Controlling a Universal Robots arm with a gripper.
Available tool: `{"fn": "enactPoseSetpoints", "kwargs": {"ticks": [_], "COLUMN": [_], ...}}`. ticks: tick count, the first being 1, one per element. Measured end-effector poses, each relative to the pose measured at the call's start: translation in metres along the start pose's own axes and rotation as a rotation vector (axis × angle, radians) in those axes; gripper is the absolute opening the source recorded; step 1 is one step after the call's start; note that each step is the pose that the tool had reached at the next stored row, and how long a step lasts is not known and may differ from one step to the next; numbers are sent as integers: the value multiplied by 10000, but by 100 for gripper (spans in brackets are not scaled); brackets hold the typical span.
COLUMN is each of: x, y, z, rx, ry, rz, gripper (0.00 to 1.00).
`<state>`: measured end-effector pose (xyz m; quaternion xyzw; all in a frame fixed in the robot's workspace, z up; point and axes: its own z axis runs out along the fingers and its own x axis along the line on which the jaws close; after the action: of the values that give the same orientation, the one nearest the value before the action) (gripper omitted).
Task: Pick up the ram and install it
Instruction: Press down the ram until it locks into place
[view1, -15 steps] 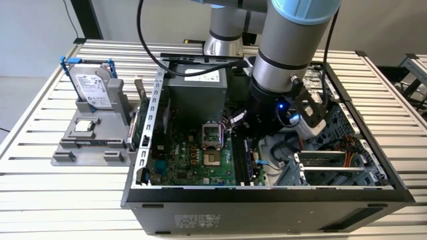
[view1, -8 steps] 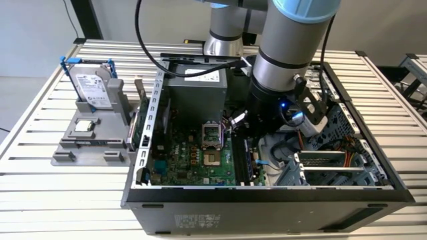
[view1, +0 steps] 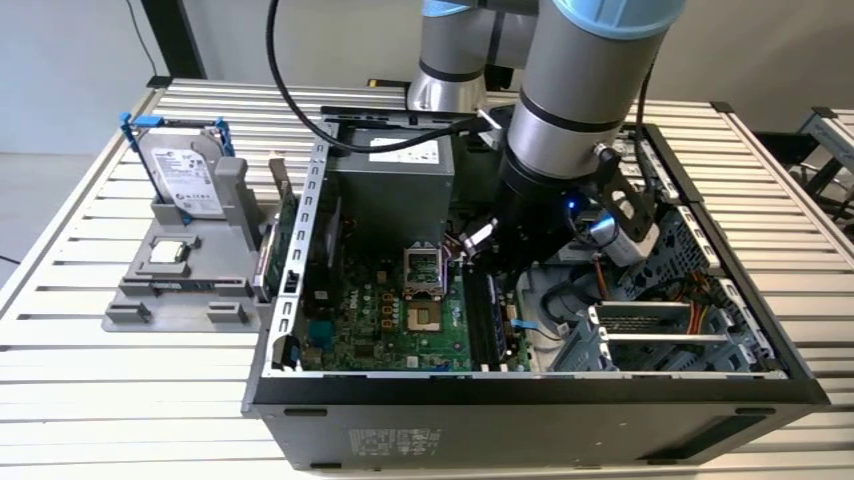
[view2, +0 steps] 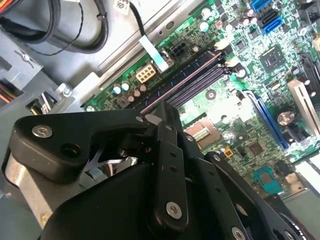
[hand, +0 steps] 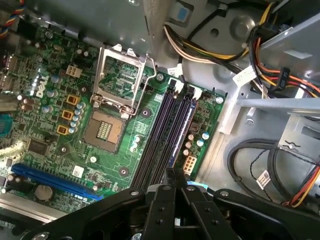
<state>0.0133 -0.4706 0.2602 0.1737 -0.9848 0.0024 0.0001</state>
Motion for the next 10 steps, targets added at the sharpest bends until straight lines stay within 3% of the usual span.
{"fn": "enactPoseSetpoints", "kwargs": {"ticks": [6,10], "x": [0,0], "y": [0,0], "z": [-4,-4], "rx": [-78,-225], "ry": [-14,-42], "rz": [-584,-991], "gripper": [0,0]}}
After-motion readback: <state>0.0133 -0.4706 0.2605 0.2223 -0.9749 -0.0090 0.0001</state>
